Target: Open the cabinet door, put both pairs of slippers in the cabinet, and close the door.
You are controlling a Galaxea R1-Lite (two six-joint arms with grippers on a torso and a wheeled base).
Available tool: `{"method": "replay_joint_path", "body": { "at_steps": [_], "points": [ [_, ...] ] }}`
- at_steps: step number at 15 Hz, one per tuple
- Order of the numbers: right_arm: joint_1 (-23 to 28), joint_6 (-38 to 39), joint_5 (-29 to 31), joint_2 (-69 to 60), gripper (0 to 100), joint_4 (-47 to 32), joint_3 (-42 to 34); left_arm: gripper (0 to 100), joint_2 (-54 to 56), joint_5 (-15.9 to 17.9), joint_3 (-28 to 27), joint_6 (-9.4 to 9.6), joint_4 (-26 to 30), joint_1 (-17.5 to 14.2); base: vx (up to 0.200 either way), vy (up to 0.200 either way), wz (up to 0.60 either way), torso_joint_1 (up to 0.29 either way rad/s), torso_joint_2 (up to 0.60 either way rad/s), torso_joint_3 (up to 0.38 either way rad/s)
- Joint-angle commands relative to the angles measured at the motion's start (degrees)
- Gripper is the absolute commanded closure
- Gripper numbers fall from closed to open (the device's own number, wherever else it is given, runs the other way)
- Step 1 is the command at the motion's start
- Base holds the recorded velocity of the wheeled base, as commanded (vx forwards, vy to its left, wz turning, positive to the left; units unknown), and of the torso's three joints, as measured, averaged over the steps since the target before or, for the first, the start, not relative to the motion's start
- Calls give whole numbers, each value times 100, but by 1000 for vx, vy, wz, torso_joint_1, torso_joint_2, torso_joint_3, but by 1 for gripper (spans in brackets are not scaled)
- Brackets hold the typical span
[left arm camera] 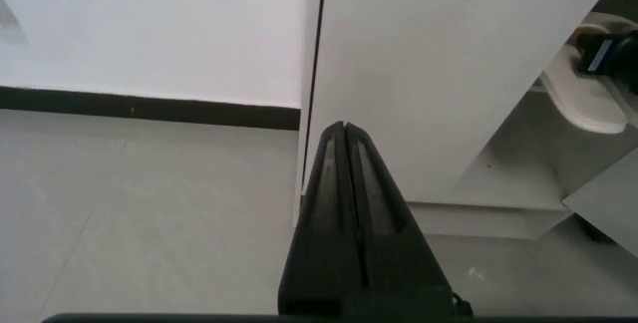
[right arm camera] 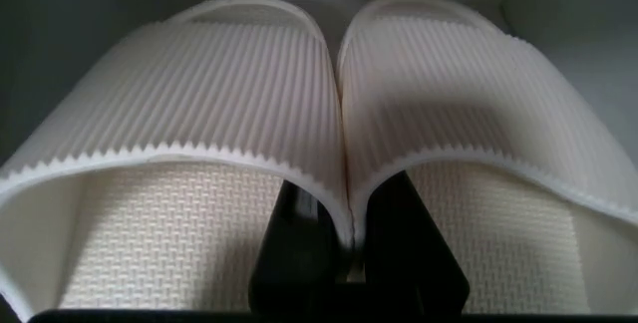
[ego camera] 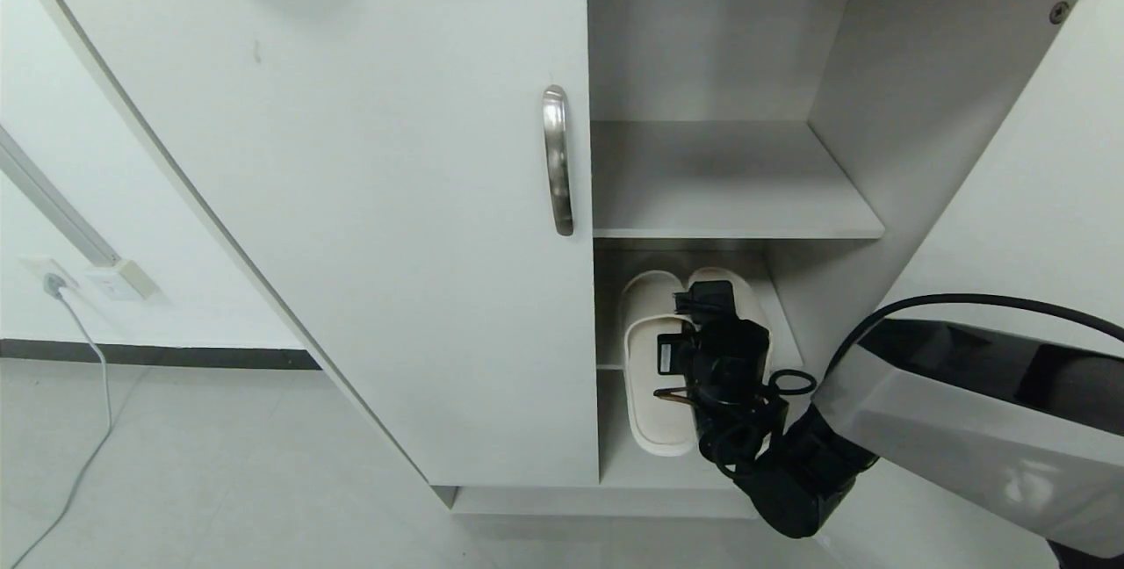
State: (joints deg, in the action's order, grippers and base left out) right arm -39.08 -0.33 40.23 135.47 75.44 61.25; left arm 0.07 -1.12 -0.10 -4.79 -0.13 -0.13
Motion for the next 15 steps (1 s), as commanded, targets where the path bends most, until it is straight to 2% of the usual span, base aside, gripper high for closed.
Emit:
{"method": "replay_joint_path", "body": {
  "at_steps": [1,6,10,15],
  "points": [
    [120,-2,-6,234,100,-143,309,100,-7,-2,1,-4,-4,-4,0,0,0,0,0,0],
    [393,15,-121,471,100,-969,1170,100,-7,-11,1,-4,-4,-4,0,0,0,0,0,0],
    [533,42,-244,796,100,-1303,1944,100,-7,-11,1,-4,-4,-4,0,0,0,0,0,0],
    [648,42,-411,832,100,-1620,2392,100,-7,-11,1,-4,-4,-4,0,0,0,0,0,0]
  ]
}}
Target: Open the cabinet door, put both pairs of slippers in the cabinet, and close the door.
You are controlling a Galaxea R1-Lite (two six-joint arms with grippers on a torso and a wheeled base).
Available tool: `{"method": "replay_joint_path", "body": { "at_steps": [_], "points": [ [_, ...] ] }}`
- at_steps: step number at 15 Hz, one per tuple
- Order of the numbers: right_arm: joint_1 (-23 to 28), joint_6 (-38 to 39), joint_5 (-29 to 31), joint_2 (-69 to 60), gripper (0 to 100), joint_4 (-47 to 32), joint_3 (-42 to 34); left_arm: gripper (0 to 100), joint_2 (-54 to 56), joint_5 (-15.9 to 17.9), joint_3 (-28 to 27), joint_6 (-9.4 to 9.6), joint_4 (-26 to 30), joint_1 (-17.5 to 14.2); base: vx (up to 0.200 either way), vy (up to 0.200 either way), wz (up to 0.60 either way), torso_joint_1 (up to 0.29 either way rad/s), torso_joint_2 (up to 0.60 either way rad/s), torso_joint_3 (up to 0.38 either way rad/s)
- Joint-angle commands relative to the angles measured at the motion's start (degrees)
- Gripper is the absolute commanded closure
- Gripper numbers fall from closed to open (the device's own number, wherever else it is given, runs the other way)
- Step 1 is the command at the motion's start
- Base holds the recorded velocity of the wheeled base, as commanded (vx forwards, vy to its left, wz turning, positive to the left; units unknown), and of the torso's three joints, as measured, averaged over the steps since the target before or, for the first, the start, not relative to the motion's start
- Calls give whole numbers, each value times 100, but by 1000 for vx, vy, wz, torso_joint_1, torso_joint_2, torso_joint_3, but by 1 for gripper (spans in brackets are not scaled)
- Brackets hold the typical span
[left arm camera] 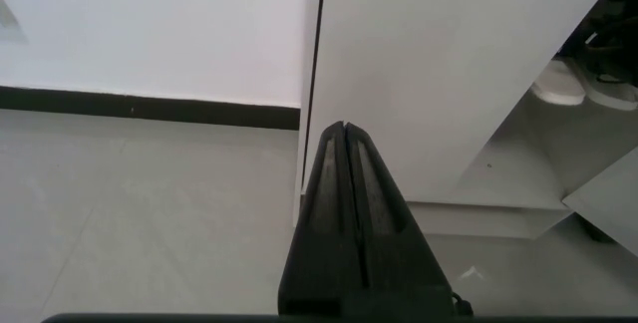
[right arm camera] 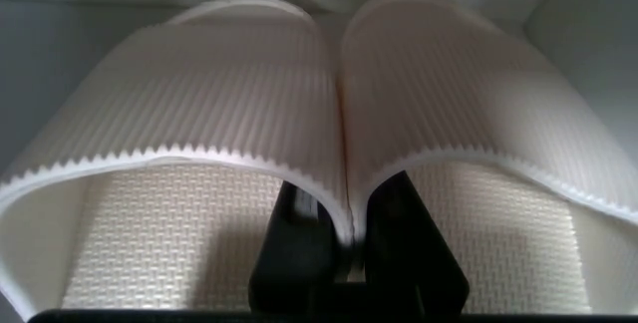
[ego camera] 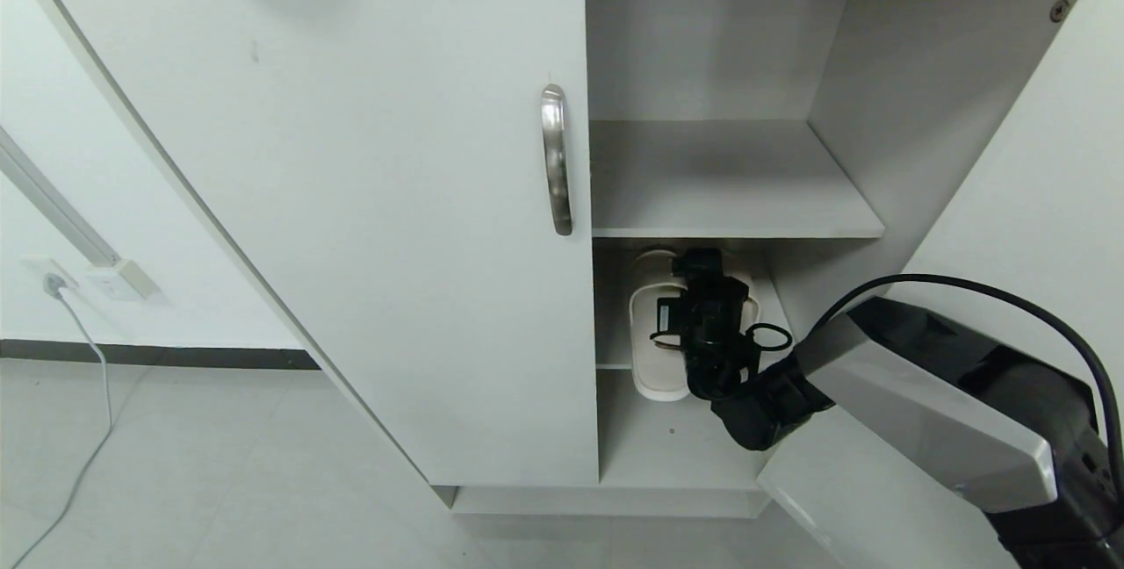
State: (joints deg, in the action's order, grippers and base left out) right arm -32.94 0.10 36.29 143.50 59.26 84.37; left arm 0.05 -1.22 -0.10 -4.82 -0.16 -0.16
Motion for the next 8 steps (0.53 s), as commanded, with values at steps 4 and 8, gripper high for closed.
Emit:
{"method": "replay_joint_path", "body": {
  "at_steps": [4,8],
  "points": [
    [130,-1,-26,38,100,-459,537,100,-5,-1,1,7,-2,-2,0,0,0,0,0,0],
    [156,-1,-149,38,100,-802,818,100,-5,-1,1,-2,-2,-2,0,0,0,0,0,0]
  ]
}}
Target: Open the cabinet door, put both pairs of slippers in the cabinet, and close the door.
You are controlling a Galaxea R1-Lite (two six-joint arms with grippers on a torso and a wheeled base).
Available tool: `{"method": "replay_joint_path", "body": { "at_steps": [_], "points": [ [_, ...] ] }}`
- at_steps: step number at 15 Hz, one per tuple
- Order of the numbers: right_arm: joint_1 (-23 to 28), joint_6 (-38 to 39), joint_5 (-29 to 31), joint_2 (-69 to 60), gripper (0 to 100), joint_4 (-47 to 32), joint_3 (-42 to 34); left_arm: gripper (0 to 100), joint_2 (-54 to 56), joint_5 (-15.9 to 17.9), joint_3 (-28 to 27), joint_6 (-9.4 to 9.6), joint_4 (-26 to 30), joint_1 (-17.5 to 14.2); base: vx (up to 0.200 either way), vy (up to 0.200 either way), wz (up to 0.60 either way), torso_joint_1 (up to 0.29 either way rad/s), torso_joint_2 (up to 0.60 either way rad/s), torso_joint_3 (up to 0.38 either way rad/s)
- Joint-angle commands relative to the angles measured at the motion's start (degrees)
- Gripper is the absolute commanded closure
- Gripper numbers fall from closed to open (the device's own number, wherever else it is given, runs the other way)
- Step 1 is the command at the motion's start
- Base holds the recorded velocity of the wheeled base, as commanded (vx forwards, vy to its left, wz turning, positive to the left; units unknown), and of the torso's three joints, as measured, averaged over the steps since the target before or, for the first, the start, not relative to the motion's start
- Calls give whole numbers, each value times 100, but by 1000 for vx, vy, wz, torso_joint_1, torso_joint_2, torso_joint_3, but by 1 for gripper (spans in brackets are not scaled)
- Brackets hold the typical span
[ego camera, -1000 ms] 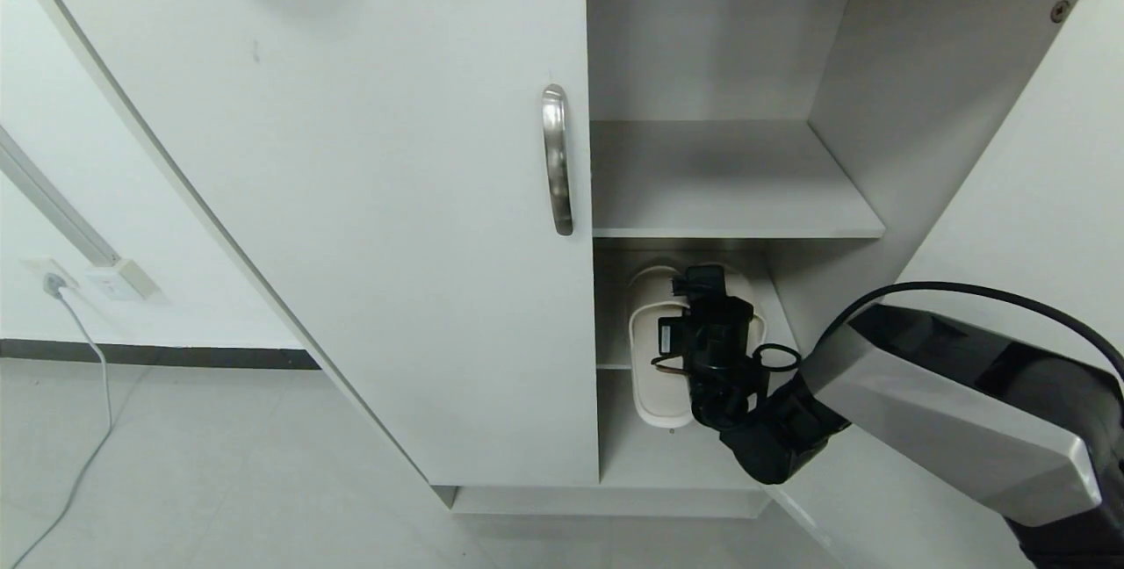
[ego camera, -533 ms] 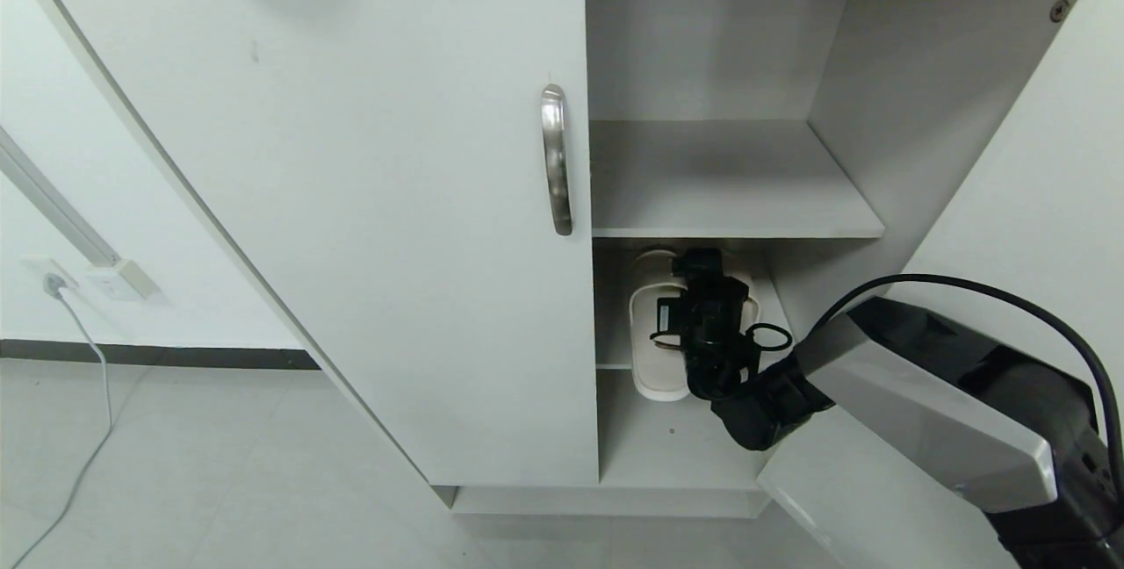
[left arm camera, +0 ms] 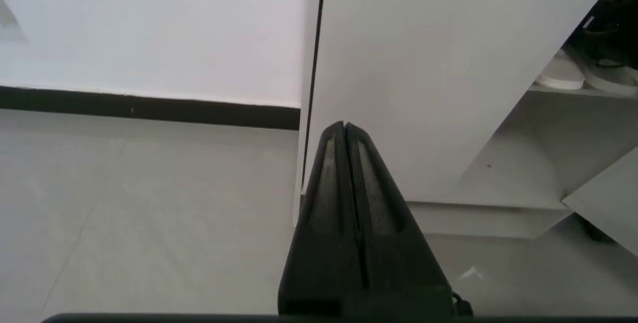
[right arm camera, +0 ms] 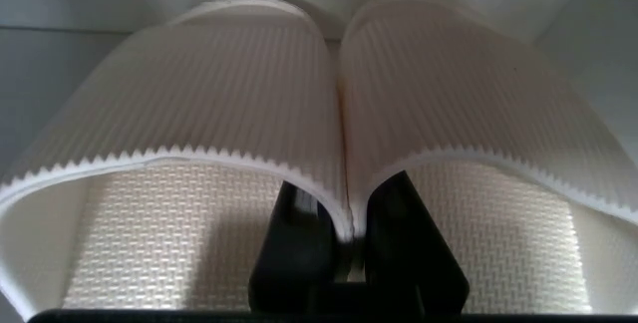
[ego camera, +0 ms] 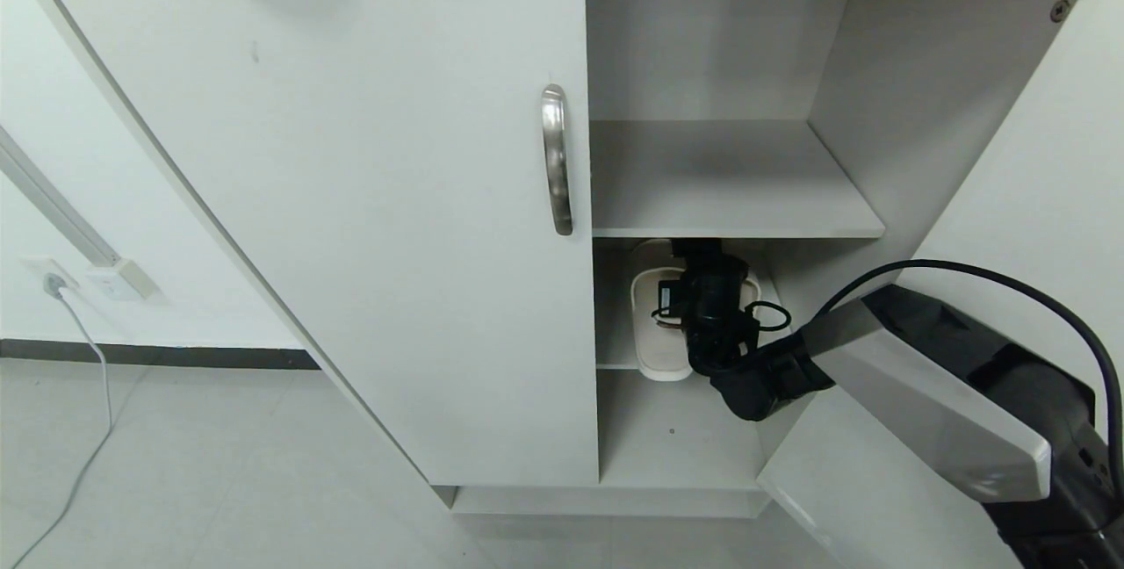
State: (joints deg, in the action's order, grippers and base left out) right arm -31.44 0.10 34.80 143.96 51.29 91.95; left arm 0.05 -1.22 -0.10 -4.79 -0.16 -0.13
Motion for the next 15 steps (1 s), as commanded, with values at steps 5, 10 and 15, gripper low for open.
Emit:
{"method": "replay_joint_path", "body": {
  "at_steps": [5,10,15],
  "points": [
    [112,-27,-61,115,100,-136,121,100,-5,-1,1,-4,-2,-4,0,0,0,0,0,0],
    [129,-27,-70,176,100,-128,112,100,-5,-1,1,-4,-2,-4,0,0,0,0,0,0],
    [77,-36,-61,9,0,-40,-345,100,-5,-10,1,4,-2,-4,0,0,0,0,0,0]
  ]
}}
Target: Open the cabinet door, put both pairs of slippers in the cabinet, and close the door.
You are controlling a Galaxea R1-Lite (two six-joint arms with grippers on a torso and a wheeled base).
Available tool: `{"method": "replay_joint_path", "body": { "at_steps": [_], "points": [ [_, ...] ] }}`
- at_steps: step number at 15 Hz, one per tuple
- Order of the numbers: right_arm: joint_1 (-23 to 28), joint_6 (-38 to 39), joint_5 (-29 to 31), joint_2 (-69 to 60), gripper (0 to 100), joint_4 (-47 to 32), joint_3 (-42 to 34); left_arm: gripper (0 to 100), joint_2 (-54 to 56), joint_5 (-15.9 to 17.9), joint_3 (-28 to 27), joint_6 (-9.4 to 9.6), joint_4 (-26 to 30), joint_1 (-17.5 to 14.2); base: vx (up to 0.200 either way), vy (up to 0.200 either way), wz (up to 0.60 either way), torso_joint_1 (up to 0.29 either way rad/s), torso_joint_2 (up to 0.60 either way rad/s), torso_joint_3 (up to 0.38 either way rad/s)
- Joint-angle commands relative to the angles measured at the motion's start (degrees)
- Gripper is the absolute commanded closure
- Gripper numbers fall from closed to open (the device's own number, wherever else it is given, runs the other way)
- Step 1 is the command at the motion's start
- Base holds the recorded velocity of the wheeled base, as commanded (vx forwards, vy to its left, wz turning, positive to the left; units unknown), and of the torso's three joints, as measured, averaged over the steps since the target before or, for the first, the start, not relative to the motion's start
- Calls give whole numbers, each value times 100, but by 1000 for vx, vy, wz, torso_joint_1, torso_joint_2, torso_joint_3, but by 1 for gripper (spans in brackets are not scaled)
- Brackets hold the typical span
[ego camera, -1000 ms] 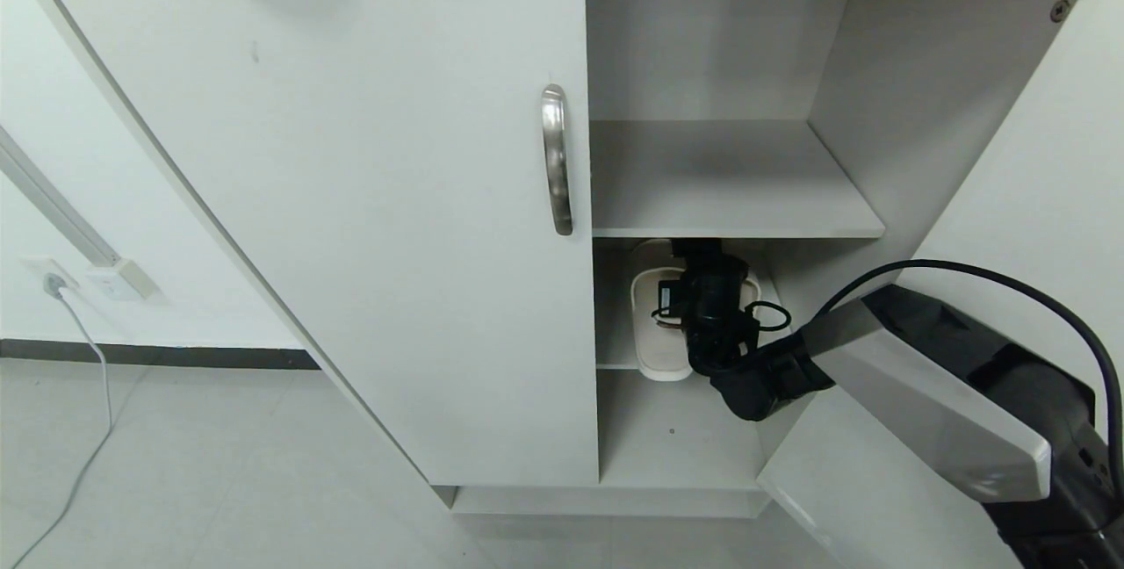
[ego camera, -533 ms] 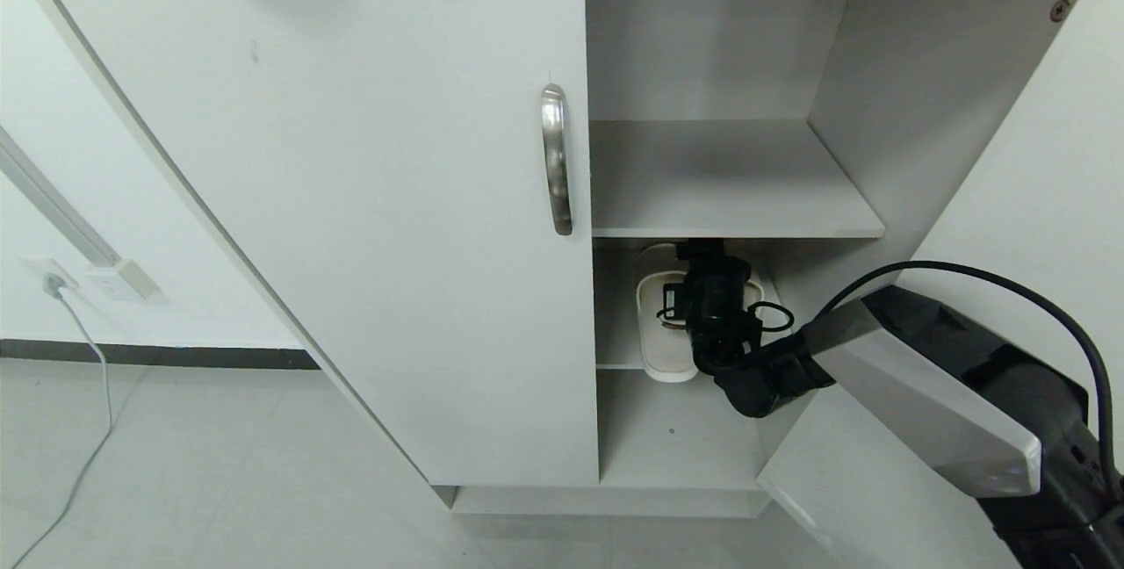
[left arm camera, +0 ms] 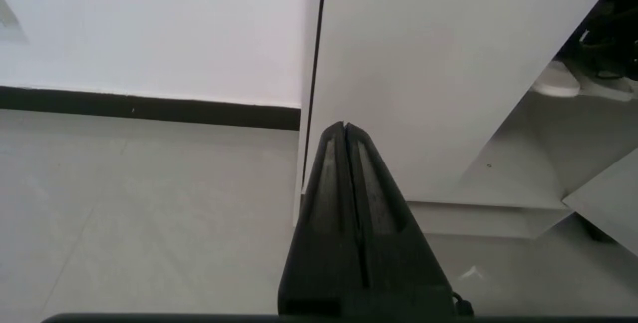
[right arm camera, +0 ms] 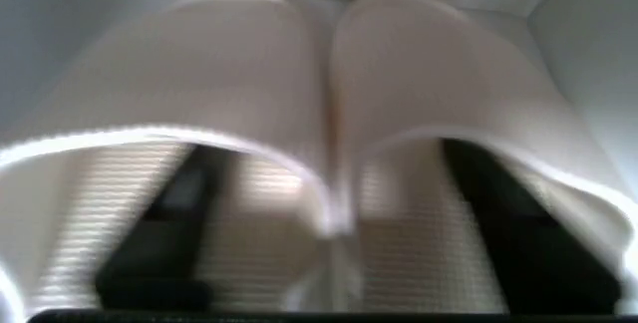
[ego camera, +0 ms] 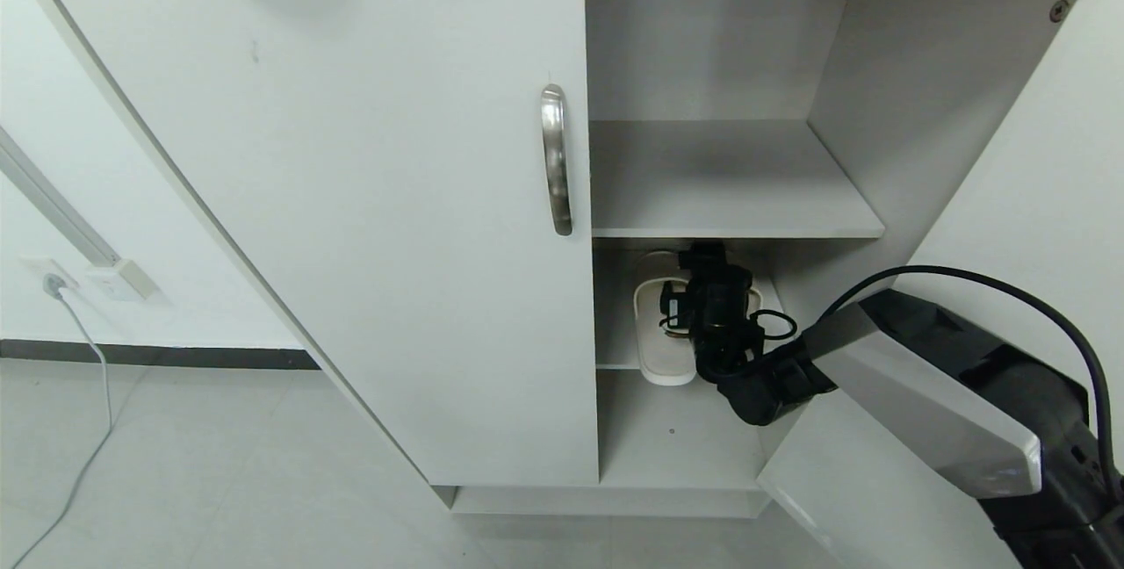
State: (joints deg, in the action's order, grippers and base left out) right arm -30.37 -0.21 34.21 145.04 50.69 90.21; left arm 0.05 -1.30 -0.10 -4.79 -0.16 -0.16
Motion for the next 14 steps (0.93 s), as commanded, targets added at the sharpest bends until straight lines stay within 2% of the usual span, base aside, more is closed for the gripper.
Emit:
{"method": "replay_joint_path", "body": {
  "at_steps": [1,7,14],
  "points": [
    [-48,-14,-2,-187,0,161,-329,100,-5,-1,1,4,-2,-2,0,0,0,0,0,0],
    [-242,-14,16,-1031,0,741,-1603,100,-5,-1,1,4,-2,-2,0,0,0,0,0,0],
    [-839,38,104,-2173,0,1584,-3809,100,-5,7,1,4,-2,-2,0,0,0,0,0,0]
  ]
}}
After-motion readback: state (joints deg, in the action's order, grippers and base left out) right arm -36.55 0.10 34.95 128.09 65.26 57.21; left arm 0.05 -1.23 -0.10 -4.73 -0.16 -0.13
